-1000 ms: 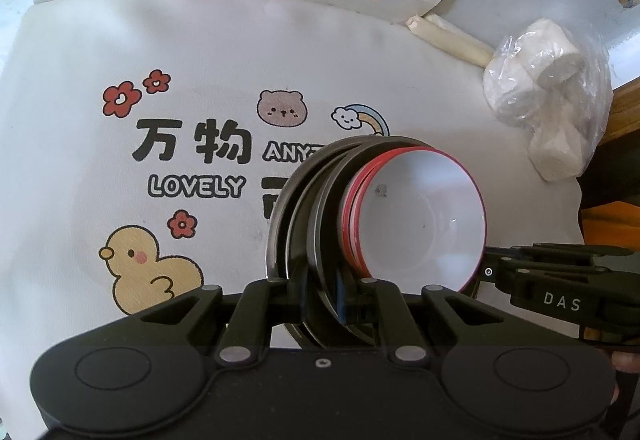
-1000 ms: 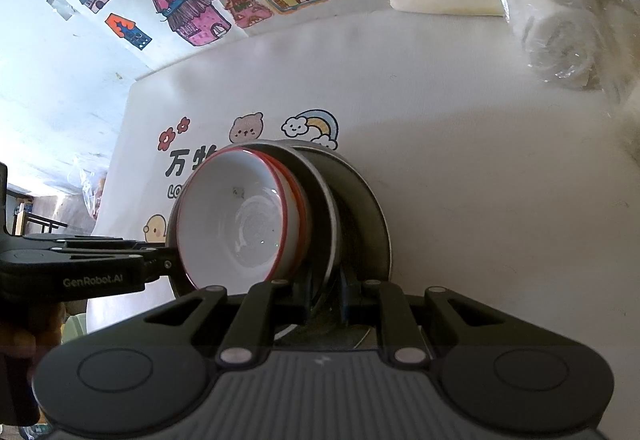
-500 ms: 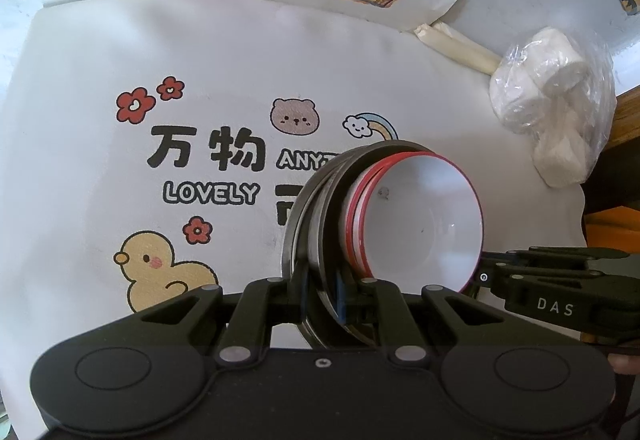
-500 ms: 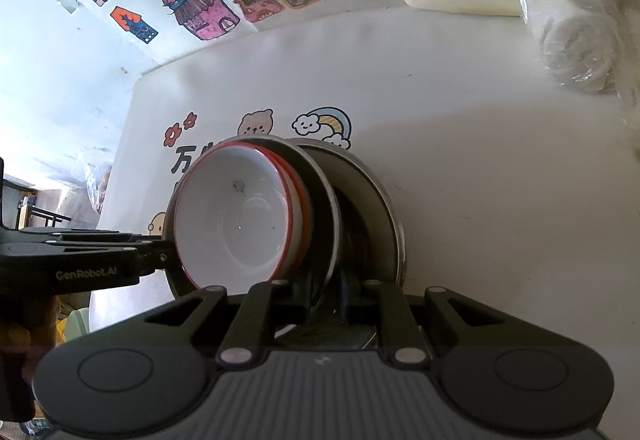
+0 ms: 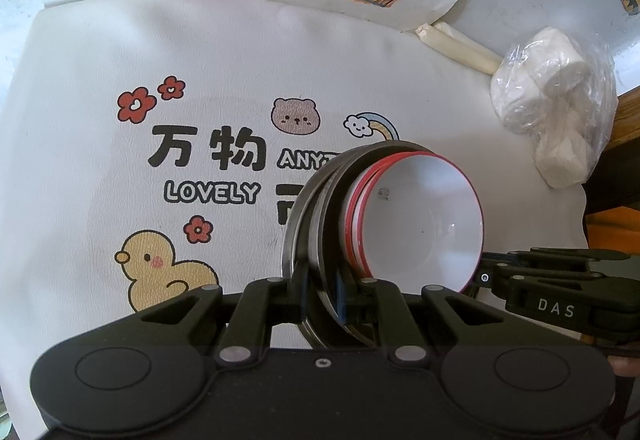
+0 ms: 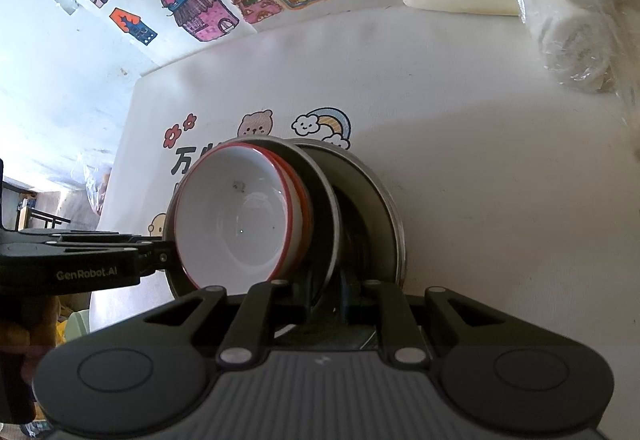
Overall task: Organize plates and bowls
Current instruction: 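Lower the bowl stack onto the steel plate stack with both grippers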
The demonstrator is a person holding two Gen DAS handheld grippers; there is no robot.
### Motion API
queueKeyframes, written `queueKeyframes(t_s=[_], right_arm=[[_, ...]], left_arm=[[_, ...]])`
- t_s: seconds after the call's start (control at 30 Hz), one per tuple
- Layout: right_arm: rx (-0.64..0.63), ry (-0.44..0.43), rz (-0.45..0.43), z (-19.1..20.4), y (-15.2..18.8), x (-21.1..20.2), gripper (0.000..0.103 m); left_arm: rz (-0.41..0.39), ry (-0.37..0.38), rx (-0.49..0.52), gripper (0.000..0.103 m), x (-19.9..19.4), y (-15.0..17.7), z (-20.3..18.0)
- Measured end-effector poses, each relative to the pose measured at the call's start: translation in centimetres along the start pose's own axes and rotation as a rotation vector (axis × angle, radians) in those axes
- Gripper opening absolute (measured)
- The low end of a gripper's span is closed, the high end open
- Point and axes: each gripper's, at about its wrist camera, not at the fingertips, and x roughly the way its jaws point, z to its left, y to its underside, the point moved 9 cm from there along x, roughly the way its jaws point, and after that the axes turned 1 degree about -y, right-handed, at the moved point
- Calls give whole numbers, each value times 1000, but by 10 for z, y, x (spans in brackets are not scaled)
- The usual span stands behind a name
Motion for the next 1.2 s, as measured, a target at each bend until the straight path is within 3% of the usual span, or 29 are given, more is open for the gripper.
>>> queueKeyframes(t_s=[0.8, 0.97, 1.2], right_arm=[[34, 30, -50, -1, 2, -10, 17], [41, 37, -66, 0, 2, -14, 18], [50, 59, -90, -1, 1, -20, 29]], left_arm=[[-14, -39, 29, 14, -6, -2, -4], [-22, -60, 38, 22, -7, -1, -3], [-49, -92, 51, 34, -13, -2, 2]])
